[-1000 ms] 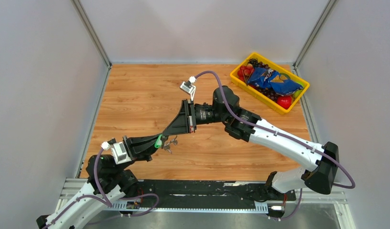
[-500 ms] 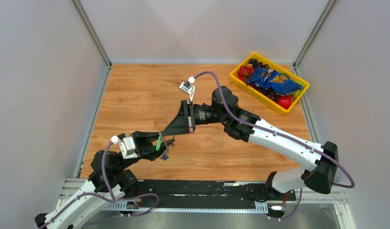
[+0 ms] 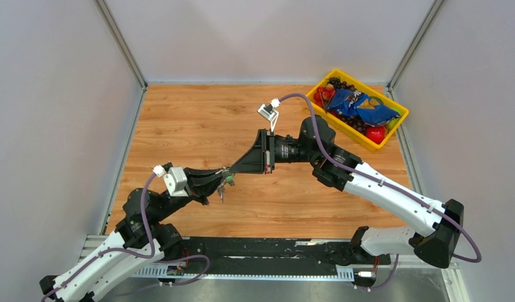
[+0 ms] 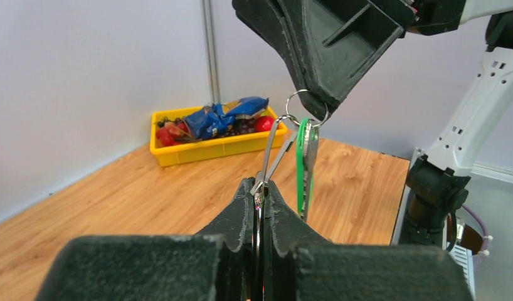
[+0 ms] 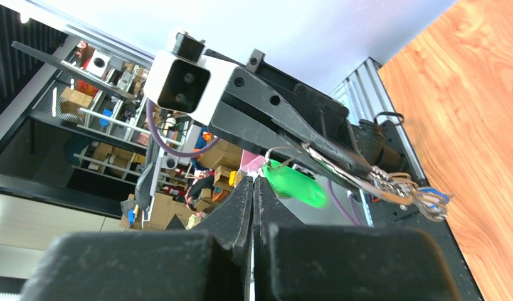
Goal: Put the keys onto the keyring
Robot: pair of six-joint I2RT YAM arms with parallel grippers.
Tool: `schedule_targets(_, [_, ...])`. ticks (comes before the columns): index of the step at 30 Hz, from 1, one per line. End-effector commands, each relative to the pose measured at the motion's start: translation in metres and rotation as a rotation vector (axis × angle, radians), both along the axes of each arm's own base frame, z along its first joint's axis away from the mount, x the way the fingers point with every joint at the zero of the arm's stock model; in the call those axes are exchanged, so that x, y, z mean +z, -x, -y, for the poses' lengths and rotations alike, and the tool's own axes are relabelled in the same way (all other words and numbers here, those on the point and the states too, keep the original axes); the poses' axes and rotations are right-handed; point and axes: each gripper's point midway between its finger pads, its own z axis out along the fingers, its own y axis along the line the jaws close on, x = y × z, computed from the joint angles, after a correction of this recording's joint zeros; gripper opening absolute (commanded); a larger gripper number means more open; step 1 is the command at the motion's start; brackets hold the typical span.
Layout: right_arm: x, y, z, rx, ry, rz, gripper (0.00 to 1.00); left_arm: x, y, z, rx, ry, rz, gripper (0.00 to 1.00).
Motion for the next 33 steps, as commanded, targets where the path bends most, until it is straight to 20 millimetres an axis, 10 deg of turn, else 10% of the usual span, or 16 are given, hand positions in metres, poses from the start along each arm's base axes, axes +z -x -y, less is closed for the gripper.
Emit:
schedule_targets(1, [0.026, 0.010, 0.028, 0.004, -0.090, 0.091, 0.00, 0.004, -0.016, -0.008, 0.094, 0.005, -0.042, 0.00])
schedule_targets(5, [0.012, 0.005, 0.038, -0.022, -0.067, 0.109, 0.01, 0.007, -0.025, -0.009, 0.136, -0.001, -0.051, 0.00])
schedule_targets(12, [-0.031, -0.016, 0.063, -0.134, 0.037, 0.122, 0.46, 0.003, -0.051, -0.008, 0.239, -0.029, -0.115, 0.00])
schedule_targets(18, [-0.084, -0.046, 0.084, -0.282, 0.199, 0.128, 0.63, -0.003, -0.072, 0.000, 0.300, -0.085, -0.183, 0.00])
schedule_targets(21, [-0.109, -0.056, 0.090, -0.333, 0.275, 0.129, 0.98, -0.018, -0.087, 0.005, 0.348, -0.167, -0.248, 0.03])
schedule_targets(33, [-0.160, -0.070, 0.105, -0.427, 0.404, 0.131, 1.00, -0.105, -0.128, 0.035, 0.433, -0.453, -0.465, 0.10])
